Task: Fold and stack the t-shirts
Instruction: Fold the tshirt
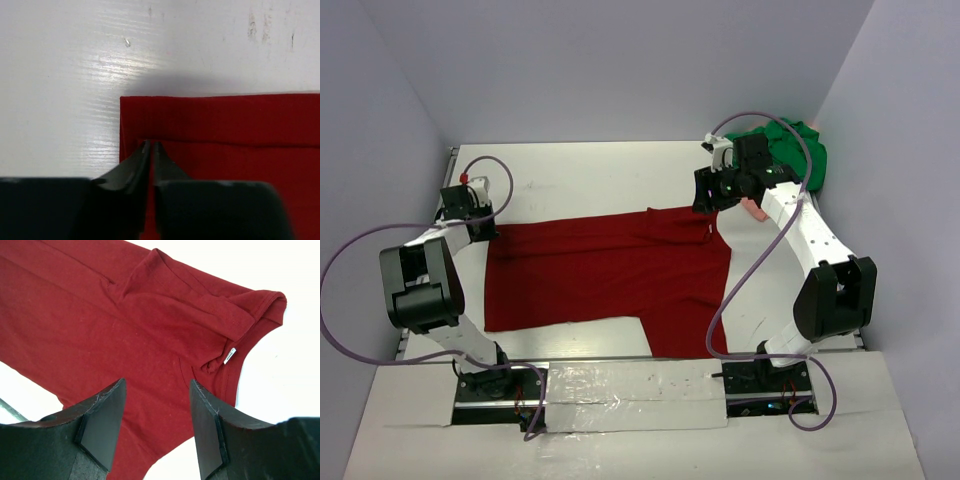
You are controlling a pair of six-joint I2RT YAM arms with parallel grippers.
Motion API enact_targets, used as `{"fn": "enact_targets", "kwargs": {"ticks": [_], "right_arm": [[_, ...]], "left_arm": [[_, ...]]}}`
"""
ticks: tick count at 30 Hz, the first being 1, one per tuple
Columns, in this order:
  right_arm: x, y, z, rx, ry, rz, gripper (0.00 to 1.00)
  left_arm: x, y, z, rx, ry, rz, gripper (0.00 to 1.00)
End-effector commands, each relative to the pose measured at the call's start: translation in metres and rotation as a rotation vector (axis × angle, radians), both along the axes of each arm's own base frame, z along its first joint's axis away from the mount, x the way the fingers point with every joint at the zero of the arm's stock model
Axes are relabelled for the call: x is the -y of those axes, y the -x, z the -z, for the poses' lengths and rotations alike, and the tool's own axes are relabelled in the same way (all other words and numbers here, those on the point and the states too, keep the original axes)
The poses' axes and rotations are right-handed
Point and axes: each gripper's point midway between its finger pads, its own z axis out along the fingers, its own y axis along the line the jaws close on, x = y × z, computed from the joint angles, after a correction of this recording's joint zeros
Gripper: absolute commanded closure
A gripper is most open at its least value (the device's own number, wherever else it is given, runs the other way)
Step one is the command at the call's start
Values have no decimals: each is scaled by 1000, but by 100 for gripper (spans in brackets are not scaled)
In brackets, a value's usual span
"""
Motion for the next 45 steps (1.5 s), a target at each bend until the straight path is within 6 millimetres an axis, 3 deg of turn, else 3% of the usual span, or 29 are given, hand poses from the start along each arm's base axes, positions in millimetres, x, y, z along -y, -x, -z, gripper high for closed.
{"fn": "enact_targets", "kwargs": {"ticks": [1, 3, 7, 23, 26, 29, 30, 35, 45], "right_arm": [[0, -2, -1, 9, -7, -10, 40], [0, -2, -1, 7, -8, -11, 40], [-1, -2, -1, 9, -9, -11, 40], [4, -4, -6, 33, 7, 2, 40], [5, -5, -5, 34, 11, 8, 40], [6, -5, -5, 35, 14, 10, 40], [6, -5, -5, 34, 16, 12, 40], [8, -6, -6, 39, 16, 16, 40], [8, -6, -7, 46, 17, 18, 41]], "left_arm": [[-4, -16, -15, 34, -5, -6, 81], [-3, -15, -12, 9, -1, -4, 70], [-4, -13, -9, -9, -4, 2, 61], [2, 0, 17, -114, 15, 37, 61], [3, 2, 21, -120, 20, 40, 69], [4, 4, 22, -124, 26, 44, 97], [4, 4, 20, -116, 24, 44, 100], [6, 8, 13, -98, 26, 51, 100], [14, 32, -35, 2, 3, 81, 100]]}}
